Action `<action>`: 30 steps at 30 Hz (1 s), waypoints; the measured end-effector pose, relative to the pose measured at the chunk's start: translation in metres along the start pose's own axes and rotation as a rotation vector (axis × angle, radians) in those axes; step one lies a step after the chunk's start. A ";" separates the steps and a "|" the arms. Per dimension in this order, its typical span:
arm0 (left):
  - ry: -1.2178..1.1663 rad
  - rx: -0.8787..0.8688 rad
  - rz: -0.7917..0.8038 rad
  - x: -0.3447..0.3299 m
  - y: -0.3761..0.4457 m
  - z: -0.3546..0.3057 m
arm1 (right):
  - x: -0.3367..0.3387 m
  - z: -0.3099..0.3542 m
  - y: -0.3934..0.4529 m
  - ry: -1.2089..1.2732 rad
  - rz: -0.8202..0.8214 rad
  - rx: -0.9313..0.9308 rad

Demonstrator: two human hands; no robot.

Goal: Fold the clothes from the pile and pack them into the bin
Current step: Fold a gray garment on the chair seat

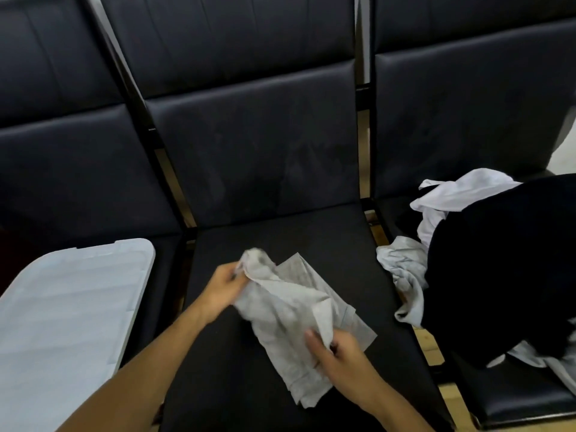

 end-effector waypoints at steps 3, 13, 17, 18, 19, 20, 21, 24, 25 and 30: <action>-0.090 0.104 0.034 0.047 -0.030 0.034 | -0.033 0.000 -0.006 0.067 0.152 -0.048; -0.032 0.073 -0.075 0.005 0.006 0.012 | 0.020 -0.041 -0.003 -0.176 -0.248 -0.044; 0.522 0.207 -0.137 -0.017 0.031 0.044 | 0.058 -0.052 -0.002 -0.628 -0.398 -0.158; 0.673 0.251 -0.155 -0.017 0.032 0.048 | 0.059 -0.050 0.001 -0.697 -0.405 -0.115; 0.739 0.267 -0.184 -0.017 0.033 0.048 | 0.057 -0.048 0.006 -0.734 -0.389 -0.074; 0.740 0.263 -0.201 -0.018 0.033 0.042 | 0.054 -0.047 0.012 -0.748 -0.347 -0.061; 0.710 0.268 -0.204 -0.017 0.036 0.041 | 0.049 -0.049 0.020 -0.753 -0.285 -0.085; 0.605 0.381 -0.105 -0.015 0.043 0.042 | 0.038 -0.061 0.043 -0.716 -0.107 -0.268; 0.565 0.413 -0.053 -0.014 0.041 0.041 | 0.036 -0.061 0.048 -0.697 -0.072 -0.317; 0.251 0.344 0.112 0.009 -0.002 0.014 | 0.029 -0.035 0.061 -0.560 0.043 -0.198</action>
Point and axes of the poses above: each hand's wrist, its own y-axis towards the middle knuckle, its own x-axis out of the back of the hand, z = x × y, the point moved 7 cm from there along y, towards the middle knuckle, and after that the axes turned 12 degrees about x, right-handed, at the moved point
